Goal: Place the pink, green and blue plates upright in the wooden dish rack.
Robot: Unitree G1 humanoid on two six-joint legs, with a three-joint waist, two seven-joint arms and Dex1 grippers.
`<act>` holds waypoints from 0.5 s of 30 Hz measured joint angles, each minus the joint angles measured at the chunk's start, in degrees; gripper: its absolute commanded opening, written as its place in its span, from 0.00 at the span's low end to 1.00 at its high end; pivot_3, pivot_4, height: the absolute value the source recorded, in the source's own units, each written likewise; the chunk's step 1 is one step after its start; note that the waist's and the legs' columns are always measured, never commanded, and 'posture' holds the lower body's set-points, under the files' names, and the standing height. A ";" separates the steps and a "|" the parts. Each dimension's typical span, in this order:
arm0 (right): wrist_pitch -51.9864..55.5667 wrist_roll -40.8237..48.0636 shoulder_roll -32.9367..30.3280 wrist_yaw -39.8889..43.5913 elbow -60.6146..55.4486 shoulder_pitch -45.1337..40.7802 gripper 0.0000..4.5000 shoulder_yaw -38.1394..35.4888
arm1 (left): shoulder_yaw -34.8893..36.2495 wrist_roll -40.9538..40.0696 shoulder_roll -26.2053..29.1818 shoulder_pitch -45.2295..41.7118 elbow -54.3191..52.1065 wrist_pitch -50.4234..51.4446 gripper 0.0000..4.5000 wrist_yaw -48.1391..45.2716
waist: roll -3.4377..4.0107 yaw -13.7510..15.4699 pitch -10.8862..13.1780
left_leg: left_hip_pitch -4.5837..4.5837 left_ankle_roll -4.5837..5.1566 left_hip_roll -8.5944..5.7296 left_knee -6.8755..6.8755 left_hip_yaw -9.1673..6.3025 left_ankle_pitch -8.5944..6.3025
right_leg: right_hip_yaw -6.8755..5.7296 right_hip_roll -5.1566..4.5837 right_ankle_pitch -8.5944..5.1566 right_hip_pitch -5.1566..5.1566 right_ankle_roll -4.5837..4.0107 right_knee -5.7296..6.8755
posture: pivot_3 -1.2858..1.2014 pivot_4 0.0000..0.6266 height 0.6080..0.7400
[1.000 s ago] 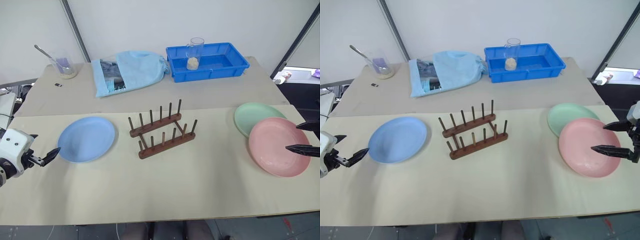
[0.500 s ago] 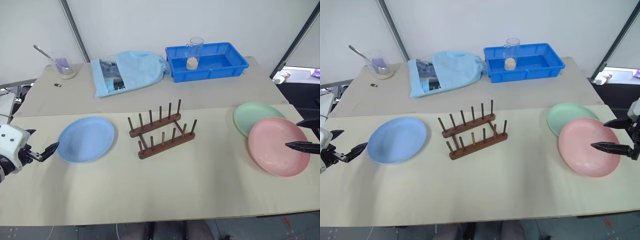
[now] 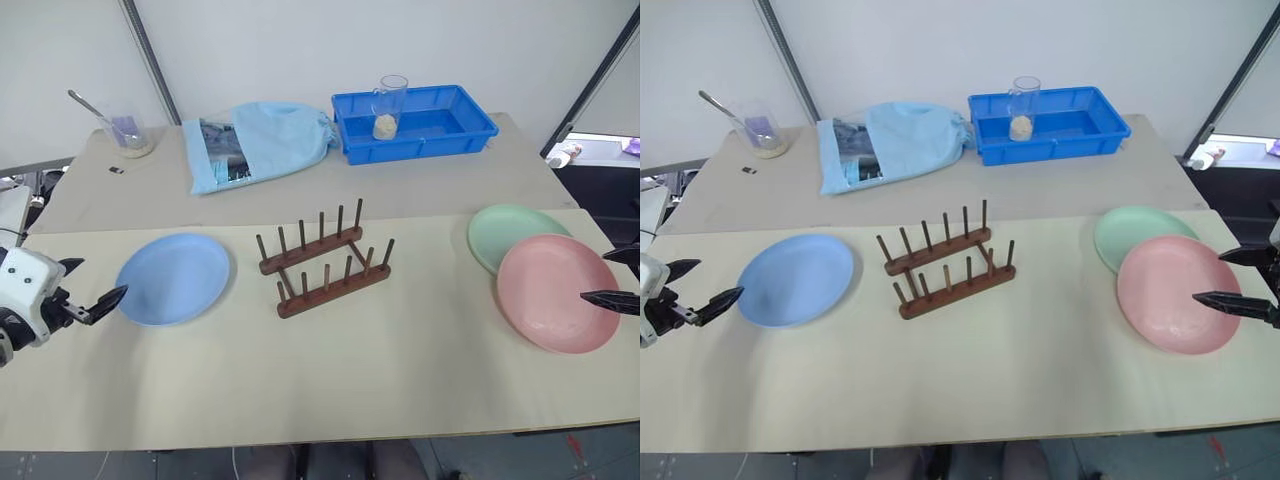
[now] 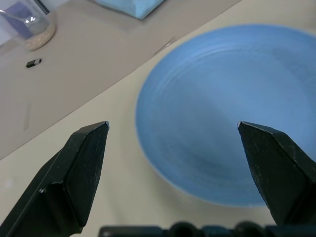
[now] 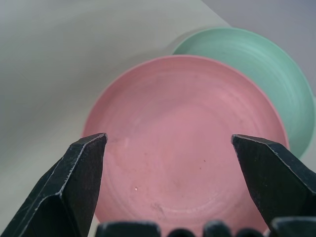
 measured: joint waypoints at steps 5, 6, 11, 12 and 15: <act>0.72 1.77 1.08 1.09 -7.29 4.18 0.99 -1.80 | -8.42 -2.13 -0.01 -4.10 -6.38 2.95 1.00 -4.10 | 0.01 0.34 0.00 | -0.01 0.00 0.00 0.04 0.02 0.00 | 0.04 0.01 0.02 0.00 0.03 0.01 | 0.52 0.24 1.00; 1.38 2.46 1.28 1.20 -9.42 5.11 0.99 -2.48 | -10.08 -2.46 -0.02 -4.84 -7.52 3.59 1.00 -4.84 | 0.01 0.34 0.00 | -0.02 0.00 0.00 0.03 0.02 0.00 | 0.04 0.01 0.02 0.00 0.03 0.01 | 0.52 0.24 1.00; 8.49 7.19 3.34 1.28 -25.41 12.23 0.99 -8.42 | -20.26 -4.18 -3.39 -8.65 -12.76 5.37 1.00 -7.91 | 0.03 0.56 -0.02 | -0.01 0.03 0.01 0.04 0.02 -0.01 | 0.06 0.05 0.02 0.02 0.03 0.01 | 0.52 0.24 1.00; 10.37 8.20 3.84 1.00 -28.78 13.56 0.99 -9.28 | -22.22 -4.07 -4.39 -8.71 -13.25 5.34 1.00 -8.24 | 0.03 0.51 -0.02 | -0.02 0.04 0.01 0.04 0.04 -0.02 | 0.08 0.05 0.03 0.02 0.04 0.01 | 0.52 0.24 1.00; 17.98 14.34 6.62 -2.41 -42.25 15.39 0.99 -10.88 | -28.78 -1.64 -9.02 -8.97 -13.59 4.61 1.00 -6.83 | 0.02 0.57 -0.02 | -0.02 0.05 0.01 0.08 0.05 -0.02 | 0.09 0.06 0.03 0.02 0.04 0.02 | 0.52 0.24 1.00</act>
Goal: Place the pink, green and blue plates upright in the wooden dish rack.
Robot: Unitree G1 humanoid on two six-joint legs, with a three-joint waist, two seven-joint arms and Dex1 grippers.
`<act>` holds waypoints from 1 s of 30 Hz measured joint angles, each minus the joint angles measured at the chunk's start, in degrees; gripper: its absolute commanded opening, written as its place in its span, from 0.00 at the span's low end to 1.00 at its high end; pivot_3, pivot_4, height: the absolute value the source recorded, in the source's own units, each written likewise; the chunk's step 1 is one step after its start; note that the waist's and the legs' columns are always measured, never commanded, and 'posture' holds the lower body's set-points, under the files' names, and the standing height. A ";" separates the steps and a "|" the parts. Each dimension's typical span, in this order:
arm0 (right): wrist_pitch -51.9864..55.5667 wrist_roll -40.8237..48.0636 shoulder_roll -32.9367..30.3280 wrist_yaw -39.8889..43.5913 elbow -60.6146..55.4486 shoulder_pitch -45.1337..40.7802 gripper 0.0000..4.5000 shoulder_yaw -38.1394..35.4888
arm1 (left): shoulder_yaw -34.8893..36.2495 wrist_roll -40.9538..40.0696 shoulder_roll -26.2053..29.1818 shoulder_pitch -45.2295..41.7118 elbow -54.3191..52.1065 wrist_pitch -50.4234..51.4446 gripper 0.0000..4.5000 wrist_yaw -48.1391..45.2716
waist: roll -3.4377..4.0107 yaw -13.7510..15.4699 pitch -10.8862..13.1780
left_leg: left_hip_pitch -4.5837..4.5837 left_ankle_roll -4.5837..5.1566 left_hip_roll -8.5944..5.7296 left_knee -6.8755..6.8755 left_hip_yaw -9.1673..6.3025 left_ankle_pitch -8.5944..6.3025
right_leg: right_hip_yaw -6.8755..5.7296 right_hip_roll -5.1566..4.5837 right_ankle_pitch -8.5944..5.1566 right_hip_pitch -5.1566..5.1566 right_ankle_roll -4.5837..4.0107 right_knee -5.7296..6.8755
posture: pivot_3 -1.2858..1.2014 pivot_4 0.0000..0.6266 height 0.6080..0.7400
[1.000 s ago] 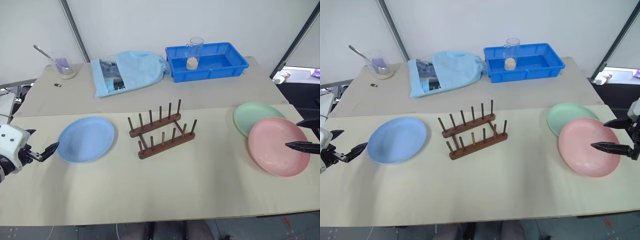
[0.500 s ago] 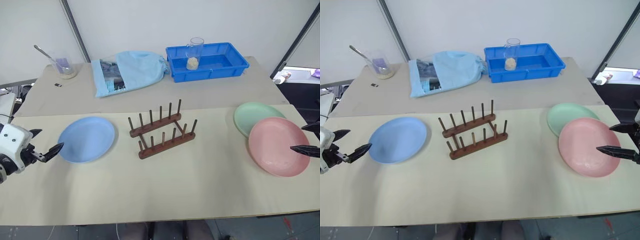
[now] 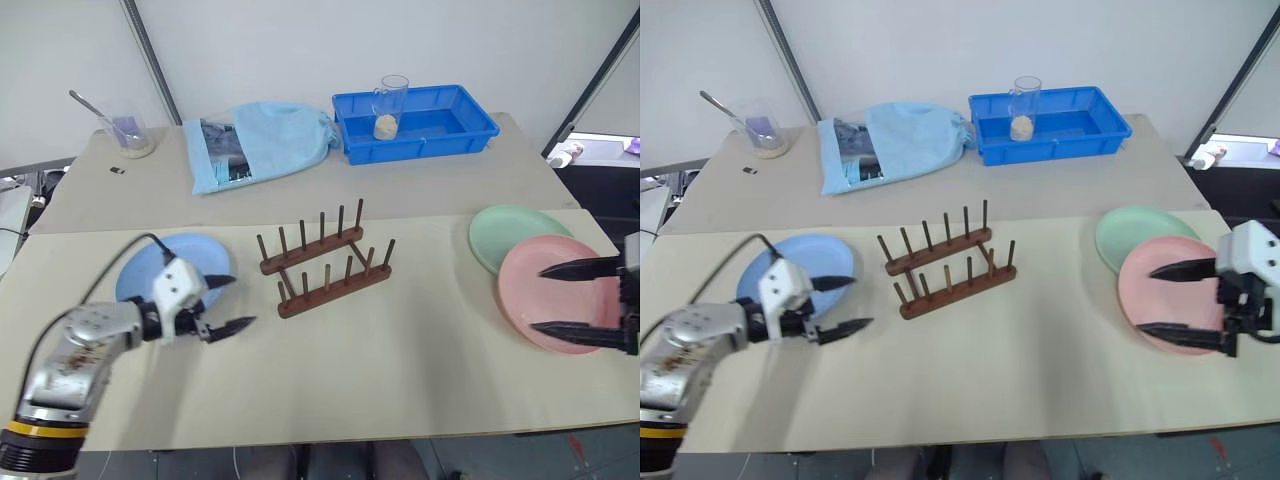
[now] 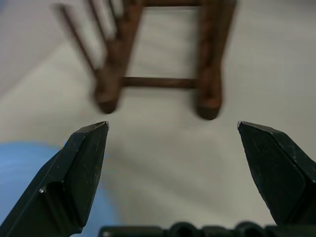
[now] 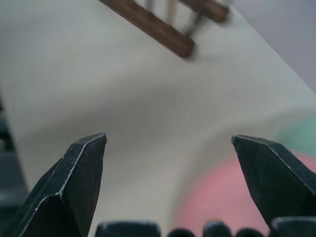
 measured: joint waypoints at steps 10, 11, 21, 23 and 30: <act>14.37 14.87 3.14 -13.48 -17.90 -2.50 0.99 0.72 | -7.40 6.91 -11.97 0.21 2.59 -5.83 1.00 9.08 | -0.21 1.75 -0.01 | -0.02 0.01 -0.04 0.16 0.00 0.00 | -0.02 -0.01 0.10 0.07 0.10 -0.07 | 0.52 0.24 1.00; 14.83 15.34 3.22 -14.17 -18.15 -2.74 0.99 0.95 | -7.64 7.45 -12.33 0.08 3.14 -6.10 1.00 9.48 | -0.21 1.85 -0.01 | -0.02 0.01 -0.04 0.16 0.00 0.01 | -0.02 -0.01 0.10 0.06 0.10 -0.06 | 0.52 0.24 1.00; 15.67 17.31 3.26 -17.86 -18.21 -5.40 1.00 4.69 | -9.79 10.97 -17.99 -2.15 9.93 -11.23 0.80 12.44 | -0.24 2.28 -0.02 | -0.02 0.01 -0.04 0.17 0.05 0.01 | -0.04 0.02 0.11 0.08 0.08 -0.06 | 0.52 0.24 1.00; 15.67 17.54 3.26 -18.10 -18.21 -5.40 1.00 4.87 | -10.12 11.05 -18.72 -2.49 11.02 -12.21 0.60 12.49 | -0.24 2.30 -0.02 | -0.01 0.02 -0.04 0.19 0.05 0.01 | -0.04 0.02 0.11 0.10 0.08 -0.06 | 0.52 0.24 1.00; 15.67 17.68 3.25 -18.84 -18.32 -5.25 1.00 4.93 | -10.36 11.98 -19.73 -4.31 14.23 -14.73 0.20 12.98 | -0.22 2.49 -0.04 | 0.13 0.01 -0.03 0.20 0.05 0.03 | -0.04 0.02 0.14 0.26 0.10 -0.06 | 0.52 0.24 1.00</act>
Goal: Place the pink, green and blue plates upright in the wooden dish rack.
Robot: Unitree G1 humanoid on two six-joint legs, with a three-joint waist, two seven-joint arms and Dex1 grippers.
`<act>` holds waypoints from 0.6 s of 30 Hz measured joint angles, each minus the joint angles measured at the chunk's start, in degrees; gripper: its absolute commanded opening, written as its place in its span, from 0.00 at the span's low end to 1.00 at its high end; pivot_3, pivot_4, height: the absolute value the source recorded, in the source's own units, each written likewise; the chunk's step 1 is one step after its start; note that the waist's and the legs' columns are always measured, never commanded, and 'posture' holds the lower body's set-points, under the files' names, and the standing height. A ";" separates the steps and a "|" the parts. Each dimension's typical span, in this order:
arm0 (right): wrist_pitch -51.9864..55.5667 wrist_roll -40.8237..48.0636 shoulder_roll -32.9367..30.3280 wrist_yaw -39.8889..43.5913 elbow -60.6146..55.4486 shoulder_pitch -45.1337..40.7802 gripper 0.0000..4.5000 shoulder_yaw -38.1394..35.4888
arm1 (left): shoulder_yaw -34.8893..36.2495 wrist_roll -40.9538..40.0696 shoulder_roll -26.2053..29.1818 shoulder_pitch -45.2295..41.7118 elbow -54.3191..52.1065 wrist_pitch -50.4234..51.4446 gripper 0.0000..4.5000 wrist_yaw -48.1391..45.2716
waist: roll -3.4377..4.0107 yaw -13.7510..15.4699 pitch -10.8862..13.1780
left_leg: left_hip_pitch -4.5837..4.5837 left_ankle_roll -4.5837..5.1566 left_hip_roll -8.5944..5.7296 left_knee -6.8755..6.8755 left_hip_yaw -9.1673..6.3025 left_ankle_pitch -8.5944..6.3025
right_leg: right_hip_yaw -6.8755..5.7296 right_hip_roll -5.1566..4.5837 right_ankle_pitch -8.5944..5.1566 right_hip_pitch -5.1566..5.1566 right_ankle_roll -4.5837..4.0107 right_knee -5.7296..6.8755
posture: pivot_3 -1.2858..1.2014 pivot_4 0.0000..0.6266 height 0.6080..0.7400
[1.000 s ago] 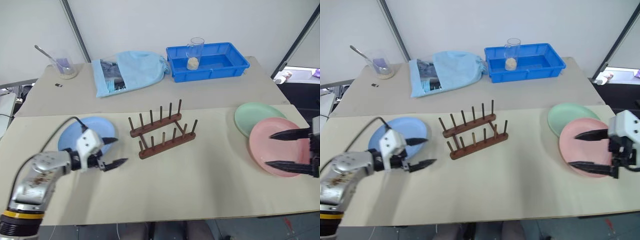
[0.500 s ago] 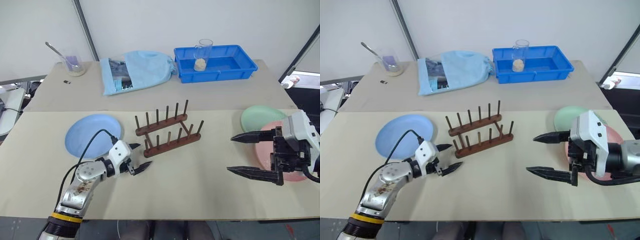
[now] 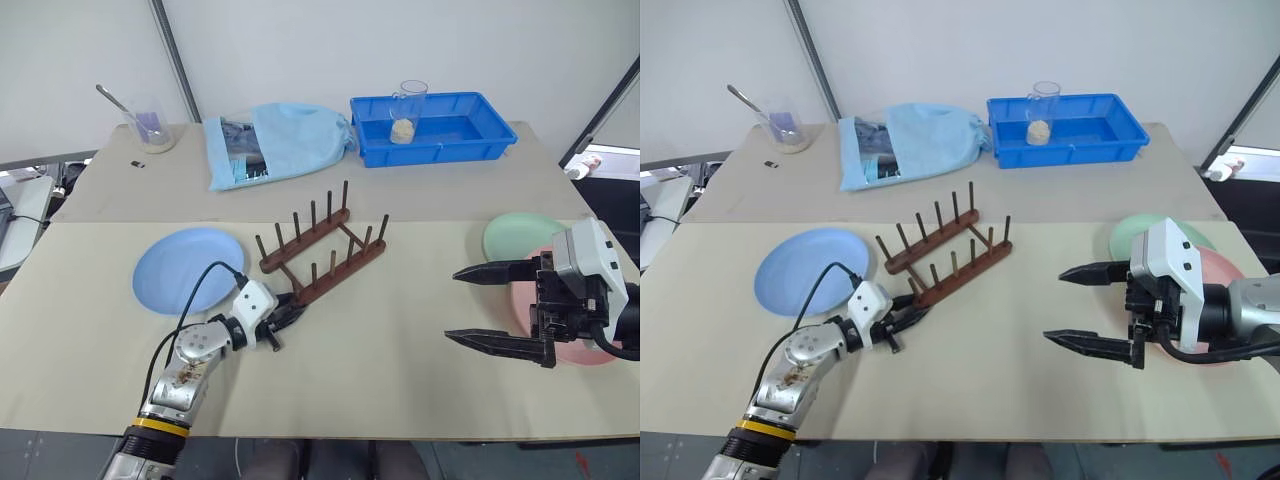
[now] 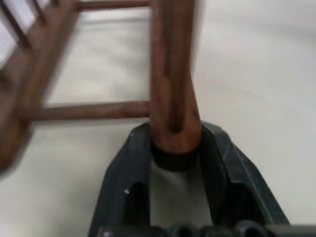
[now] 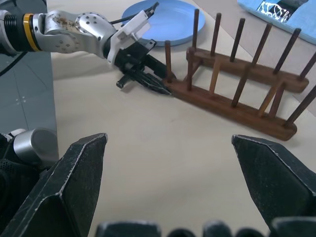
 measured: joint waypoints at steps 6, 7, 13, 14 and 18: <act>0.47 -0.08 -0.01 0.28 -0.88 4.11 1.00 -2.26 | -0.60 -1.04 3.17 -3.77 2.88 -0.53 0.20 -6.93 | -0.01 -0.13 0.00 | -0.06 0.01 0.00 0.00 0.00 0.01 | -0.01 0.08 0.01 -0.09 -0.01 0.01 | 0.52 0.24 1.00; 0.49 -0.13 -0.03 0.41 -0.98 4.90 1.00 -3.00 | -0.82 -1.08 3.80 -4.40 3.35 -0.76 0.20 -8.34 | -0.02 -0.19 0.00 | -0.07 0.02 0.01 -0.01 0.01 0.00 | -0.01 0.08 0.01 -0.11 -0.01 0.01 | 0.52 0.24 1.00; 0.66 -3.35 -0.91 4.65 -1.98 13.71 1.00 -9.93 | -5.82 -1.01 4.62 -10.60 7.83 -4.79 0.20 -19.55 | -0.04 0.02 0.01 | -0.19 0.03 -0.02 0.03 0.01 -0.01 | -0.05 0.08 0.02 -0.15 0.00 -0.03 | 0.52 0.24 1.00; 0.61 -4.37 -0.90 5.65 -2.26 15.50 1.00 -10.92 | -6.64 -0.98 4.45 -11.81 8.95 -5.48 0.20 -21.12 | -0.05 -0.04 0.01 | -0.20 0.05 -0.02 0.03 0.01 -0.02 | -0.05 0.08 0.02 -0.15 0.00 -0.03 | 0.52 0.24 1.00; 0.41 -7.27 -0.31 8.09 -3.22 20.36 1.00 -14.35 | -9.16 -0.15 2.21 -16.10 13.73 -8.16 0.20 -24.70 | -0.07 -0.24 0.02 | -0.20 0.07 -0.01 0.07 0.03 -0.03 | -0.04 0.11 0.02 -0.13 0.01 -0.02 | 0.52 0.24 1.00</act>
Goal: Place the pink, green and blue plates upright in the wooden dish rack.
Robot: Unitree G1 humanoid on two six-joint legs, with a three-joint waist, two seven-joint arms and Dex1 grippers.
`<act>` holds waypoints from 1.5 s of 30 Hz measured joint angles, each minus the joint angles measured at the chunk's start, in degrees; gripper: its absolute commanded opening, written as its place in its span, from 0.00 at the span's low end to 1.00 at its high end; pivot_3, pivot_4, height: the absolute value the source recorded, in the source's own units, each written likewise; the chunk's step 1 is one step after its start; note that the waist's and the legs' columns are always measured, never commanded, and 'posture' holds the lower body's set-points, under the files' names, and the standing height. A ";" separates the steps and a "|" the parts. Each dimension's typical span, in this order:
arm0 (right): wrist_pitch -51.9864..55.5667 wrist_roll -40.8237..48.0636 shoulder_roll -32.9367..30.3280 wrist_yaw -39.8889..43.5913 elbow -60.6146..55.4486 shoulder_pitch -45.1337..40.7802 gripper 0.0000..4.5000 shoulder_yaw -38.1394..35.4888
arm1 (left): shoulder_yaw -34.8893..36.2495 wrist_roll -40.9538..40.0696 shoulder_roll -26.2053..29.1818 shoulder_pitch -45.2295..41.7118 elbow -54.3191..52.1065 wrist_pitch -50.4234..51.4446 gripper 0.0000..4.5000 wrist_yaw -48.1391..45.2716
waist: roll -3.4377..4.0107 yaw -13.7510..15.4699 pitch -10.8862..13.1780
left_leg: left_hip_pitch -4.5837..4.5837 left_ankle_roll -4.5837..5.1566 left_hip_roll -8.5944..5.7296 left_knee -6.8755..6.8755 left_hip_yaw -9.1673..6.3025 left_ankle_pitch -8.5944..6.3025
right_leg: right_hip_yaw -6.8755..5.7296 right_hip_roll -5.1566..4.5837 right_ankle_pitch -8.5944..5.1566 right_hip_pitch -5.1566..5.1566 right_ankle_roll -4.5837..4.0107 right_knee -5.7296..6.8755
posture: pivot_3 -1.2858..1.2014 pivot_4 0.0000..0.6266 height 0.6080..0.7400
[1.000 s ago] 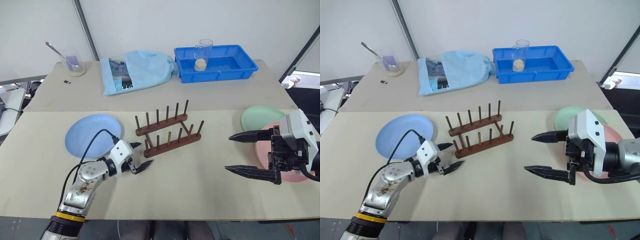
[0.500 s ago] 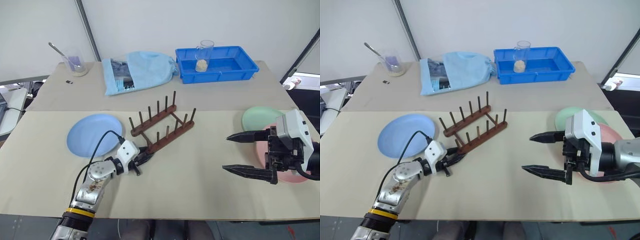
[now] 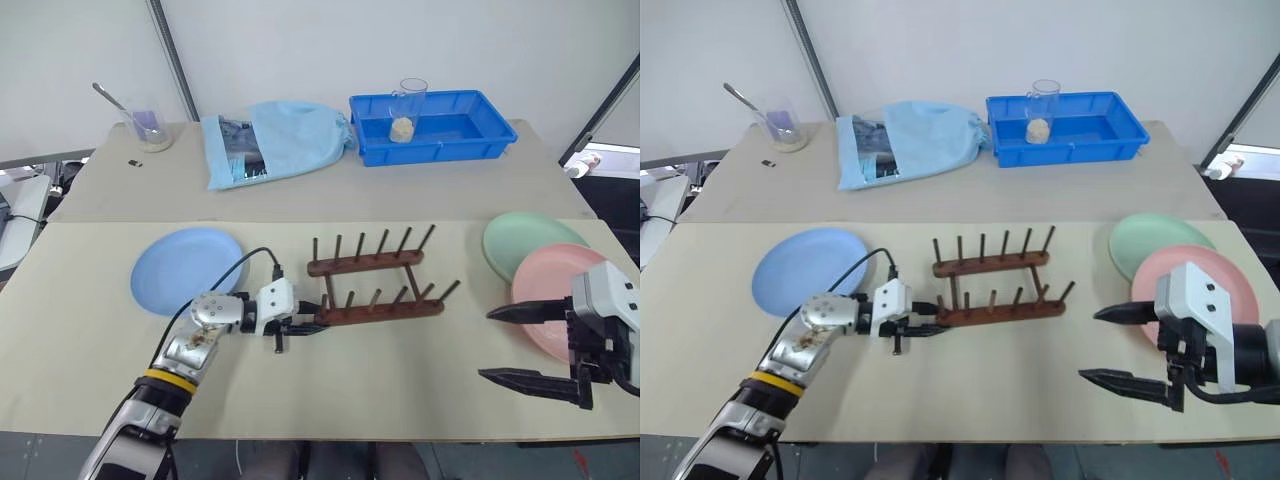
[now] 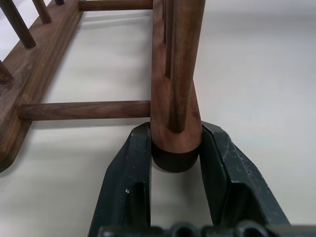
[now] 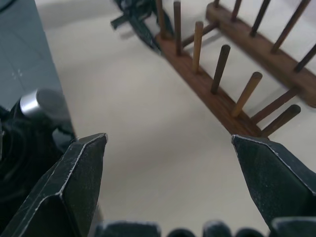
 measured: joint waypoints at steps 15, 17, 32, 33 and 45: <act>-0.06 -3.79 3.67 0.46 -3.17 5.30 1.00 -3.58 | -3.01 3.74 -9.87 -9.99 15.59 -7.26 0.20 -0.83 | -0.12 -0.04 0.07 | -0.04 0.01 0.01 0.13 0.00 0.00 | 0.00 0.07 0.01 0.00 0.02 0.03 | 0.52 0.24 1.00; -0.05 -3.85 3.99 0.10 -3.34 5.29 1.00 -3.57 | -2.94 3.69 -10.12 -10.52 16.65 -8.09 0.31 -1.07 | -0.12 -0.06 0.07 | -0.04 0.00 0.01 0.13 0.00 0.00 | 0.00 0.07 0.01 0.00 0.02 0.03 | 0.52 0.24 1.00; -0.02 -4.04 2.56 -2.13 -1.52 1.73 1.00 -1.24 | 3.86 1.39 3.59 -7.32 7.79 -5.04 0.98 -3.99 | -0.11 -0.66 0.07 | -0.03 -0.01 0.03 0.13 -0.02 0.01 | 0.02 0.10 0.01 -0.02 0.02 0.05 | 0.52 0.24 1.00; -0.02 -4.17 1.99 -2.29 -1.13 1.06 1.00 -0.46 | 4.58 0.97 5.13 -7.19 6.72 -3.89 0.98 -4.86 | -0.11 -0.57 0.07 | -0.04 -0.01 0.03 0.14 -0.02 0.01 | 0.02 0.09 0.01 -0.02 0.02 0.05 | 0.52 0.24 1.00; -2.69 -9.70 -3.57 -2.38 2.41 -4.66 0.94 9.22 | 6.06 -4.45 12.83 -15.28 3.41 9.25 0.00 -15.82 | -0.13 -0.91 0.08 | -0.08 -0.02 0.02 0.18 -0.01 0.02 | -0.01 0.13 0.02 -0.03 0.04 0.05 | 0.52 0.24 1.00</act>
